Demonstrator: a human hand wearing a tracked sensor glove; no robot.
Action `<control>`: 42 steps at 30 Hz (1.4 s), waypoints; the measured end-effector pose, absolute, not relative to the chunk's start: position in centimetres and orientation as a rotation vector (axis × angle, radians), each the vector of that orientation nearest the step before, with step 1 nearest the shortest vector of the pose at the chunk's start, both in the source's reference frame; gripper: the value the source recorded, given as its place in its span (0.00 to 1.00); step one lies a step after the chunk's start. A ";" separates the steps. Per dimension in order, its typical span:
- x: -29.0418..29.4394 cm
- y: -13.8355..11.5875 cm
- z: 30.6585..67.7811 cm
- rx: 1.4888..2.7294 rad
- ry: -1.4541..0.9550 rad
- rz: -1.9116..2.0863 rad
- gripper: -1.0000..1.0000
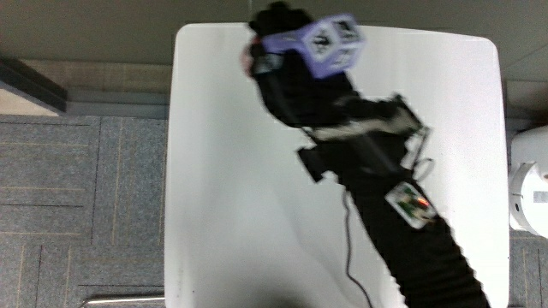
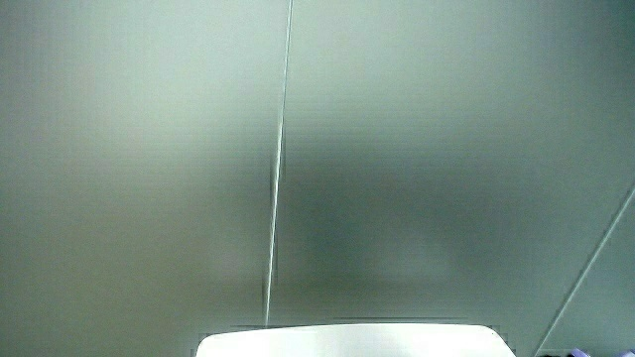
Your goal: Place coca cola
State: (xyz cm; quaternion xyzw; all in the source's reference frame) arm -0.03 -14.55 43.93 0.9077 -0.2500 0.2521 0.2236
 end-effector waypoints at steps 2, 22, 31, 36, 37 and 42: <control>-0.3 -14.6 44.5 2.506 -0.668 0.668 0.50; 0.2 -14.6 47.7 2.465 -0.577 0.641 0.48; 0.6 -14.3 48.9 2.462 -0.578 0.642 0.27; 0.8 -13.7 48.9 2.468 -0.584 0.629 0.16; 0.7 -13.6 49.1 2.473 -0.581 0.611 0.14; 0.6 -13.3 49.6 2.488 -0.582 0.547 0.02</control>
